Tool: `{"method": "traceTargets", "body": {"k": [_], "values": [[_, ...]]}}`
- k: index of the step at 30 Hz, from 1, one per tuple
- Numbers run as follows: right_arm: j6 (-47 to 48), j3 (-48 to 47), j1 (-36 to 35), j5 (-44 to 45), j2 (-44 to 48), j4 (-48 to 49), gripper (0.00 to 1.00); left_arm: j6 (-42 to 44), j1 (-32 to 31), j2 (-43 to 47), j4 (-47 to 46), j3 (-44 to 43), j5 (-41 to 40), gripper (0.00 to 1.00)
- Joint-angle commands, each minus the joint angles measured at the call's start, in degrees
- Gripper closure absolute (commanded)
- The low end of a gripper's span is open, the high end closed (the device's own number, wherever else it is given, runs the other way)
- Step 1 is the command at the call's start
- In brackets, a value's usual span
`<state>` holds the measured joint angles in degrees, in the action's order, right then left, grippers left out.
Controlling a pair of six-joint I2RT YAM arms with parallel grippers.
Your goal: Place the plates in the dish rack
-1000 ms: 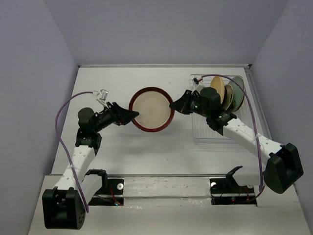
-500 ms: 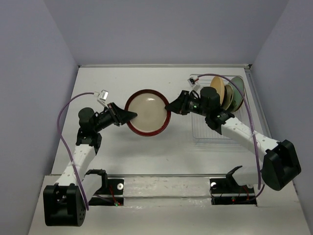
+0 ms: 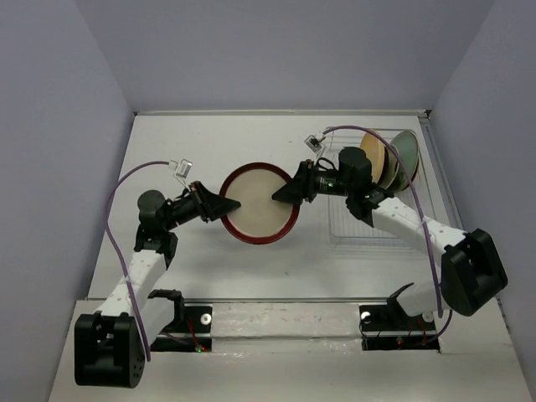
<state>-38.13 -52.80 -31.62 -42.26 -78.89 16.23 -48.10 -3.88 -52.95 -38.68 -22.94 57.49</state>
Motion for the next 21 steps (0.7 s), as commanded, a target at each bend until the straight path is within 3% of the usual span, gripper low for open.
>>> {"method": "traceTargets", "body": {"k": [1, 2, 3, 4, 6, 7, 8, 9, 10, 14, 17, 21], "values": [[-0.5, -2.6, -0.9, -8.2, -2.1, 6.6, 0.41, -3.9, -1.0, 1.6, -10.9, -1.0, 4.2, 0.95], [-0.9, -2.3, -0.9, -8.4, -2.2, 7.1, 0.44, -3.9, -0.9, 1.7, -11.0, -0.9, 4.2, 0.95], [-1.2, -2.2, -0.9, -8.3, -2.2, 8.0, 0.64, -3.9, -1.0, 1.8, -11.0, -0.9, 4.1, 0.95], [-1.5, -2.1, -0.9, -7.7, -2.0, 8.1, 0.77, -3.9, -1.0, 2.0, -11.0, -0.8, 4.1, 0.94], [-1.4, -1.6, -0.9, -5.1, 0.3, 7.7, 0.93, -3.8, -0.9, 2.1, -10.8, -0.7, 3.5, 0.81], [-0.6, -1.7, -0.4, -2.8, 1.3, 7.0, 0.93, -3.8, -0.9, 2.2, -10.5, -0.6, 3.3, 0.60], [-0.1, -2.2, -0.4, -1.5, 2.2, 4.5, 0.93, -3.4, -0.9, 2.7, -9.3, -0.8, 2.7, 0.48], [1.5, -2.8, 0.2, 1.8, 4.1, 2.9, 0.93, -2.0, -0.6, 3.0, -8.2, -1.0, 2.4, 0.14], [2.3, -3.6, 1.2, 4.1, 5.1, 0.5, 0.93, -1.2, -0.5, 3.4, -5.9, -1.1, 2.0, 0.01], [7.9, -8.9, 4.7, 18.8, 8.6, -16.4, 0.93, 3.9, -0.1, 6.1, 1.9, -3.0, -1.5, 0.01], [12.9, -14.9, 6.5, 34.5, 10.0, -27.1, 0.93, 9.3, -0.1, 8.5, 9.1, -4.8, -4.5, 0.01], [18.3, -21.2, 7.2, 53.1, 10.3, -33.4, 0.93, 19.2, -1.8, 11.0, 22.6, -9.6, -12.4, 0.01]]}}
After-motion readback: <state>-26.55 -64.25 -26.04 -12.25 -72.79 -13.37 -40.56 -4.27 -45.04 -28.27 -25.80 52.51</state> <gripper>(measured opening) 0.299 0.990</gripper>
